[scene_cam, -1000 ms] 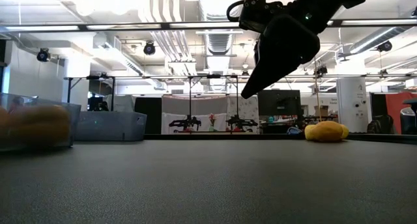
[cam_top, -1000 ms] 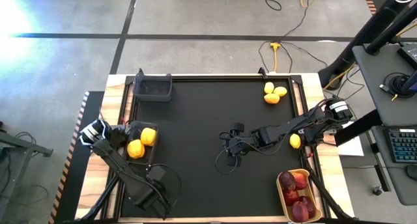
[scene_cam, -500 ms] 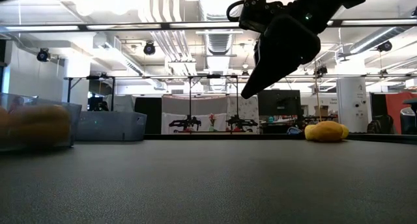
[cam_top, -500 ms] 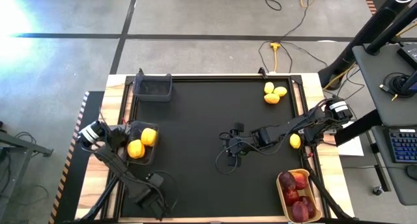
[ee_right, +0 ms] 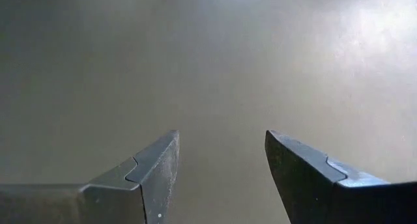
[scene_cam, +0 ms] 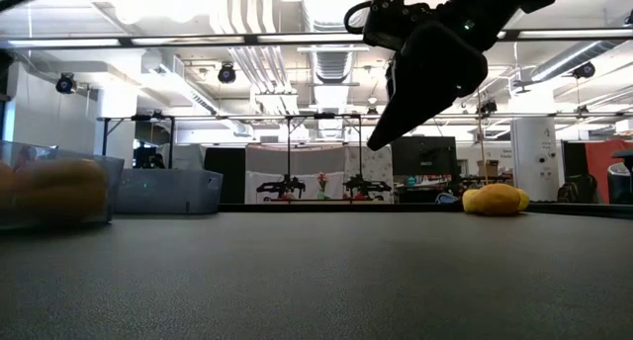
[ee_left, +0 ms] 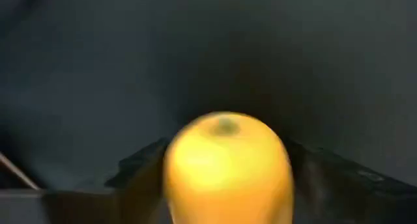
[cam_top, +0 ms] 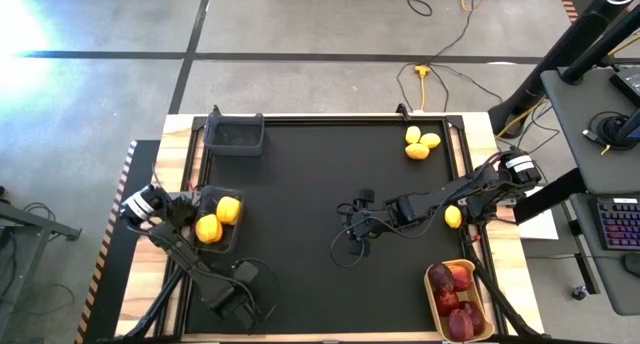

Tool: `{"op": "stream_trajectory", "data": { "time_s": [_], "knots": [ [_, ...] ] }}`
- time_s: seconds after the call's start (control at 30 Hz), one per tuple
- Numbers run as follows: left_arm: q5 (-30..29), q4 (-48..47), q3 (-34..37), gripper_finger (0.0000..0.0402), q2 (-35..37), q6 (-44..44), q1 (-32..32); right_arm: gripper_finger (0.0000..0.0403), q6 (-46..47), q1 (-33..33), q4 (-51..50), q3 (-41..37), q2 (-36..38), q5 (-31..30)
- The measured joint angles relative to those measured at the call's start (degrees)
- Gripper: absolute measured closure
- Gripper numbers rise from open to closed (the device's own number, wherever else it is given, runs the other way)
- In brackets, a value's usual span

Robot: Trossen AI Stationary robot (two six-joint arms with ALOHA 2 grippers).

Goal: Sort produce into baskets
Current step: Put the lemon into the top black bin

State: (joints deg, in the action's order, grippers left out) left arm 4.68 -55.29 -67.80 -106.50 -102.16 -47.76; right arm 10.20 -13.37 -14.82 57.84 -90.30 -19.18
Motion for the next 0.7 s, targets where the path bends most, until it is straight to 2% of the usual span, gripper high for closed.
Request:
{"op": "stream_trajectory", "data": {
  "time_s": [0.2,0.37,0.47,0.6,0.7],
  "knots": [
    [-9.9,-10.2,-10.9,0.0216,0.0,10.6,4.5,0.0181,2.8,-0.4,-2.1,0.7,2.1,7.5],
    [-11.2,-21.7,-19.8,0.0217,0.0,20.2,7.7,0.0181,2.8,-1.4,-3.5,1.0,3.4,7.6],
    [-16.8,-35.6,-25.6,0.0217,0.1,23.0,10.1,0.0181,3.1,-2.1,-5.2,1.0,3.6,7.6],
    [-25.1,-31.4,-26.1,0.0217,5.1,32.2,16.9,0.0182,5.3,-2.8,-7.8,0.9,3.6,7.7],
    [-31.2,-35.0,-25.0,0.0217,7.6,37.8,24.6,0.0182,6.4,-2.9,-8.9,0.9,3.6,7.5]
  ]
}}
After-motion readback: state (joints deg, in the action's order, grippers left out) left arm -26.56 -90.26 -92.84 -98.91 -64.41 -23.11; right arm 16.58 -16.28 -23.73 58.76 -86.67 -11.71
